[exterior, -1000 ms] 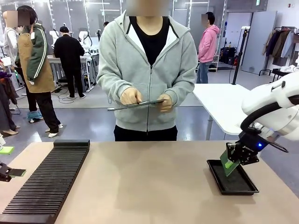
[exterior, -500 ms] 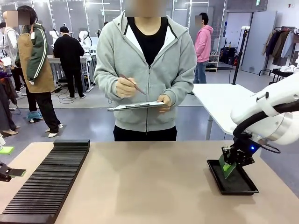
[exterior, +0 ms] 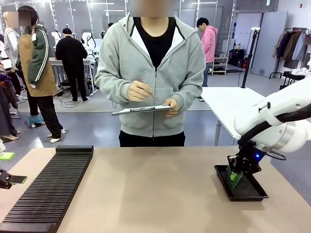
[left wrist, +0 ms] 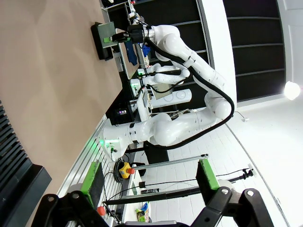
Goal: Inspect the PCB.
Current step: Place the Blank PCB in the ESD tray.
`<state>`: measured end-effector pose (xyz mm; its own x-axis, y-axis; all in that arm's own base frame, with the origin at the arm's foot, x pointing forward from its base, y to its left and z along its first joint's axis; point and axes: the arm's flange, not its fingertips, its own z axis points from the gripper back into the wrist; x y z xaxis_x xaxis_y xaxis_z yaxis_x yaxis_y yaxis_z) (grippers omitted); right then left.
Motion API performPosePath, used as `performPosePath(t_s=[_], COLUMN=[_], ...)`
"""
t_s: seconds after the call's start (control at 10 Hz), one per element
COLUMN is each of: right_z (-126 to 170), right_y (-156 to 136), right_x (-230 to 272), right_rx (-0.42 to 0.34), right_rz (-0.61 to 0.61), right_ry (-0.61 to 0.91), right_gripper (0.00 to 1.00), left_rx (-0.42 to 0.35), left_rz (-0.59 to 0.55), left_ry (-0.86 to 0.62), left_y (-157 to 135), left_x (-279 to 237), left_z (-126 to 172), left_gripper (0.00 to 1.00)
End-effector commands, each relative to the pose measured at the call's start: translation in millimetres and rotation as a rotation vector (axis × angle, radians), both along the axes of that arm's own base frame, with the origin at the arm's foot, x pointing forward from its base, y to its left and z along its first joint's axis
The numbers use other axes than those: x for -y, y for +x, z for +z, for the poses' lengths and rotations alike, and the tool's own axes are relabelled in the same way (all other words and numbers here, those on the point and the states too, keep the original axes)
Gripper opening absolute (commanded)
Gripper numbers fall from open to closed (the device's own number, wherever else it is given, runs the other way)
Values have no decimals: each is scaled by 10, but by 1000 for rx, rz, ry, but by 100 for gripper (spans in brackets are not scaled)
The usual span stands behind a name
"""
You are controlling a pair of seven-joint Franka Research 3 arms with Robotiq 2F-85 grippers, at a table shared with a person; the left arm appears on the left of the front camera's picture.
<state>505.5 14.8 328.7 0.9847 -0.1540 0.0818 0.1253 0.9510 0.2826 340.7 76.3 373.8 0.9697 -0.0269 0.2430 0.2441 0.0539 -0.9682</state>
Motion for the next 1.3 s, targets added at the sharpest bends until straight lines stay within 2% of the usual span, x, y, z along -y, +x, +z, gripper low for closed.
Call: performPosePath(t_s=[0.0,0.1,0.2,0.3,0.4,0.5,0.6,0.7,0.8,1.2], right_z=[24,41,61,65,81,115,161,196,224,404], right_y=[53,18,-44,-104,-127,-138,-163,-222,-296,-391], right_x=[-92,-101,-114,-141,-155,-156,-163,-207,-268,-325], right_rx=[-1,2,7,9,10,17,45,72,122,155], right_rz=[-25,-20,-12,-2,3,-2,-24,-29,-49,-76], right_ry=[-31,-28,-28,-43,-44,-43,-67,-118,-195,-259], right_gripper=[3,19,27,43,51,67,75,91,99,100], left_rx=[-3,-3,-3,-3,-3,-3,-3,-3,-3,-3], left_rz=[2,2,2,2,2,2,2,2,2,2], left_ry=[-1,-1,-1,-1,-1,-1,-1,-1,-1,-1], left_y=[10,10,10,10,10,10,10,10,10,10], left_x=[9,9,9,9,9,9,9,9,9,9], left_z=[5,5,5,5,5,5,5,5,5,5], left_gripper=[100,100,100,100,100,100,100,100,100,100])
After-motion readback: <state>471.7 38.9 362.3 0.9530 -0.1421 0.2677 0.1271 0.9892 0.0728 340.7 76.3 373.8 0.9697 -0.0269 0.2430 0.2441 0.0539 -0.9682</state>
